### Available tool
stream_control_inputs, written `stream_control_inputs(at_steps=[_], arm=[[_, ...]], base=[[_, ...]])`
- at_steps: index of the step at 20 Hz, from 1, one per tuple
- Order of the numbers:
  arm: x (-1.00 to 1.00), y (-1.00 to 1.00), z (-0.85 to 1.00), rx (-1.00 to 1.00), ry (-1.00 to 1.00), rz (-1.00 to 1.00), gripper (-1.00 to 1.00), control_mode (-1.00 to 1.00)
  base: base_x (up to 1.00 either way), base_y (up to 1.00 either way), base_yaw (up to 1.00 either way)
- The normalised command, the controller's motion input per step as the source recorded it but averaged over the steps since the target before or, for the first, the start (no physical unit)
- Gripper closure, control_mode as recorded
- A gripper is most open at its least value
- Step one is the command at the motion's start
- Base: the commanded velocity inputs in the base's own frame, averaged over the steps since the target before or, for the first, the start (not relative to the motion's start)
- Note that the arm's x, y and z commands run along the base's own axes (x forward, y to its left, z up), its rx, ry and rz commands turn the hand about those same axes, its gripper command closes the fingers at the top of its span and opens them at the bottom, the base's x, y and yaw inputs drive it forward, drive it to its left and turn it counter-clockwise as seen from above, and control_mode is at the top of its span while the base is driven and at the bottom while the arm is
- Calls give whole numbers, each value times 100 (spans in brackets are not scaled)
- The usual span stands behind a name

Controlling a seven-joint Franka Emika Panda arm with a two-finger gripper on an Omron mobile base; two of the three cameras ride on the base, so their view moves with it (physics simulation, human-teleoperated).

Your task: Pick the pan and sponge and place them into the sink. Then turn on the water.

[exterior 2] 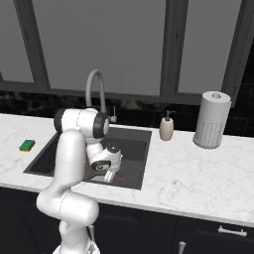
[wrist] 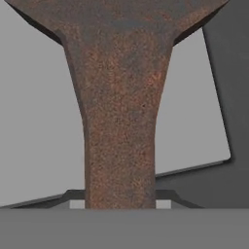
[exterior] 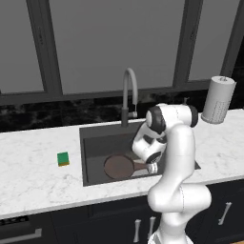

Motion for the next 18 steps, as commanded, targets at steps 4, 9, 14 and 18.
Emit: stream_control_inputs(at_steps=[4, 9, 14, 18], arm=[[-10, 1, 41, 0, -17, 0, -100, -100], [-11, 0, 62, 0, -11, 0, -100, -100], [-44, 2, 97, 0, -8, 0, -100, -100], [-35, 1, 100, 0, -2, 0, -100, -100]], base=[[0, 0, 0], [0, 0, 0], [0, 0, 0], [0, 0, 0]])
